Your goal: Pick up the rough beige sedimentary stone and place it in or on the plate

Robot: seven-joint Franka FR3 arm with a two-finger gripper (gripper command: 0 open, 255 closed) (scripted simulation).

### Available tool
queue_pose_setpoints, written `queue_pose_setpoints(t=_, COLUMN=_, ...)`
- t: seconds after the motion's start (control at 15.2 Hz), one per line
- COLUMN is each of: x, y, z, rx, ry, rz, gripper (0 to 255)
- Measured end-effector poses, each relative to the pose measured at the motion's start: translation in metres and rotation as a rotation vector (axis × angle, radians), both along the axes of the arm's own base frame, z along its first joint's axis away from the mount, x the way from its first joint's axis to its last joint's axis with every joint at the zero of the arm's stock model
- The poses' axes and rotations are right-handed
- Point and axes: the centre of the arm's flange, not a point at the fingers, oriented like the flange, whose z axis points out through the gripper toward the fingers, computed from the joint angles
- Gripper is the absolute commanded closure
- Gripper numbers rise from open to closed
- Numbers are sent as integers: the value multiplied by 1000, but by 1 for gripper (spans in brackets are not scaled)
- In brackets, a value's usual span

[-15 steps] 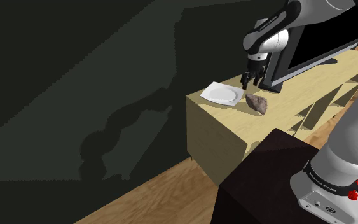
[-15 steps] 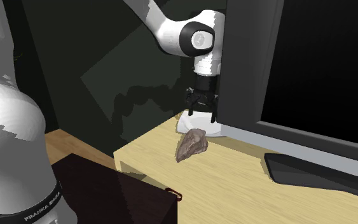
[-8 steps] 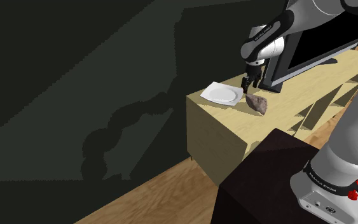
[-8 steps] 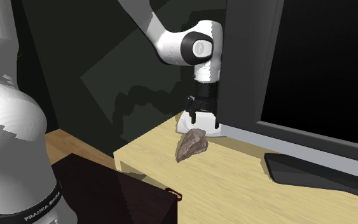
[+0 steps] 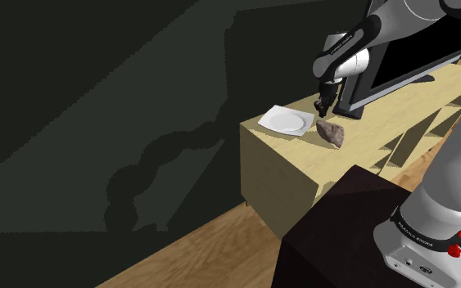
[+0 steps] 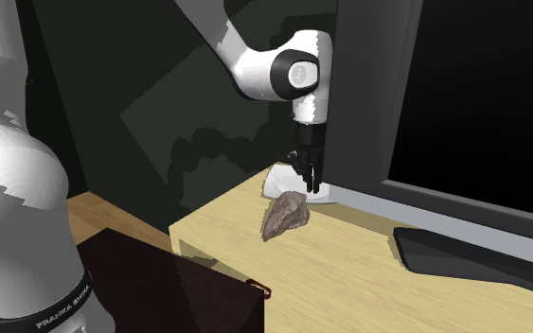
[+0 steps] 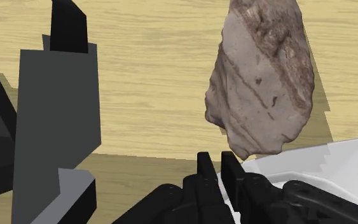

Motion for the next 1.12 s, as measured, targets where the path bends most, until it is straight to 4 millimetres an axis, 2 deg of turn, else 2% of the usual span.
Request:
queue_pose_setpoints(t=0.33, x=-1, y=5, z=5, rx=-4, ry=0, rz=-6, gripper=255)
queue_pose_setpoints(t=0.4, x=-1, y=5, z=5, rx=-4, ry=0, rz=-5, gripper=0)
queue_pose_setpoints(t=0.53, x=0, y=9, z=3, rx=4, ry=3, rz=-4, gripper=0)
queue_pose_setpoints(t=0.86, x=-5, y=16, z=15, rx=46, ry=-22, rz=-54, gripper=0)
queue_pose_setpoints(t=0.99, x=-24, y=17, z=-4, rx=97, ry=66, rz=-79, gripper=0)
queue_pose_setpoints(t=1.12, x=-31, y=18, z=-18, rx=116, ry=102, rz=-89, gripper=0)
